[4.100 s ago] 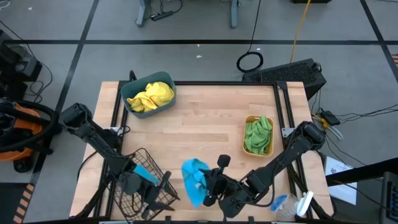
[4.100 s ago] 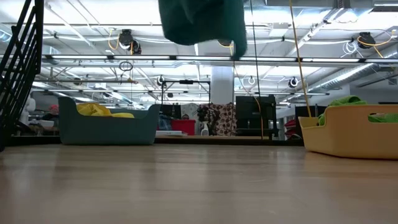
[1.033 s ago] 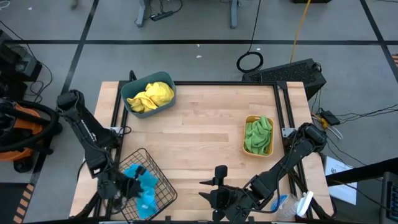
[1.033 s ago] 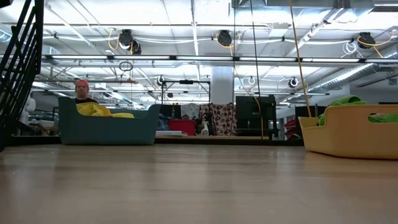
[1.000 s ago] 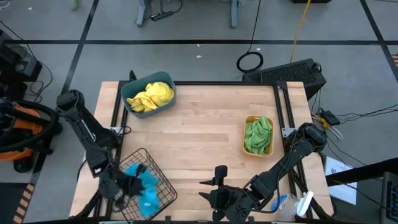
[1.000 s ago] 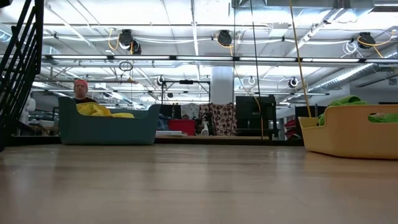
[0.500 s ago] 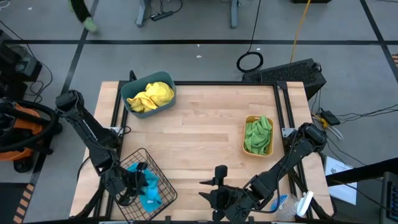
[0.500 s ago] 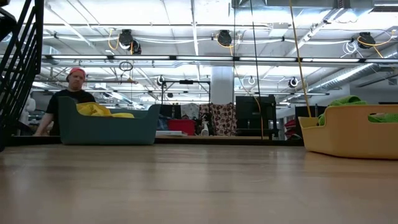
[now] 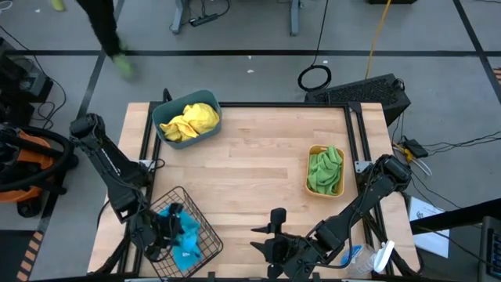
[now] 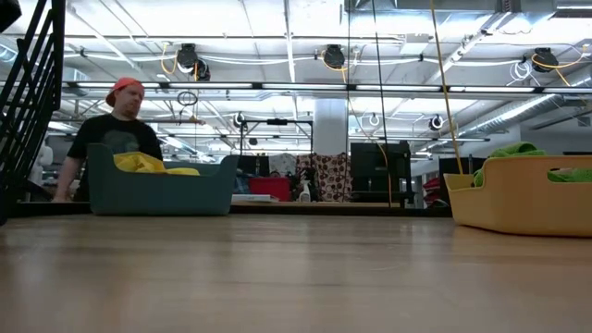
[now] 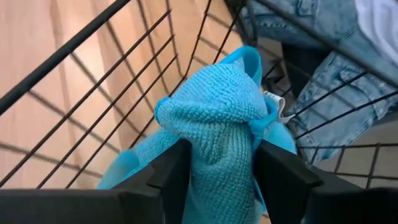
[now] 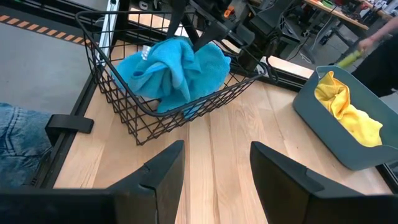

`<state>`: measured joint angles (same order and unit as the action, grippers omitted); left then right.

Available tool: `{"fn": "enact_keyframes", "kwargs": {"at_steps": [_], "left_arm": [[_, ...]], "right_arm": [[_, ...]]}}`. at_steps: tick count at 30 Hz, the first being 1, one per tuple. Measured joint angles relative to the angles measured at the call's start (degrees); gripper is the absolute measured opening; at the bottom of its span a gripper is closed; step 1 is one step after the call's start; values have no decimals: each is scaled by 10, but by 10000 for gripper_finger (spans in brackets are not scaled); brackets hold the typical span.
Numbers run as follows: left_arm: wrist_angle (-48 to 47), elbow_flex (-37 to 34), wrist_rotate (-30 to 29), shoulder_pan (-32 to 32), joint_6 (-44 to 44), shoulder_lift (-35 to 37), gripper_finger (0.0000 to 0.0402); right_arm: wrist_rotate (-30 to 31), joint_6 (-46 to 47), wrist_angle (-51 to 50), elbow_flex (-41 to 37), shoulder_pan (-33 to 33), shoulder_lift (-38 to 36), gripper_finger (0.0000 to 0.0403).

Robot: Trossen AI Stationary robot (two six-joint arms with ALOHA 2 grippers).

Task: Sort microfiber towel by color & place in baskets
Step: Put lower right blue towel into the black basket

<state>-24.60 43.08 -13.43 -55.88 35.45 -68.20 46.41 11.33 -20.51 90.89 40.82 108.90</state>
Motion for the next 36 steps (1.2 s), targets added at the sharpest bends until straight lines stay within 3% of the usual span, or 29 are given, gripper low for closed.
{"fn": "enact_keyframes", "kwargs": {"at_steps": [12,16,20,24,30,36], "left_arm": [[-19,5,5,11,32,0,173],[-19,5,34,12,32,0,173],[-23,7,50,11,-12,2,173],[-33,30,57,12,-21,6,173],[-93,83,9,12,14,7,173],[-54,101,45,2,-32,5,173]], "right_arm": [[0,-2,0,0,-2,0,176],[0,-3,0,0,-3,0,176],[0,-3,0,0,-5,0,176],[0,-3,-2,0,-10,0,176],[-1,-2,-2,0,-14,0,176],[-3,0,-7,0,-14,0,176]]}}
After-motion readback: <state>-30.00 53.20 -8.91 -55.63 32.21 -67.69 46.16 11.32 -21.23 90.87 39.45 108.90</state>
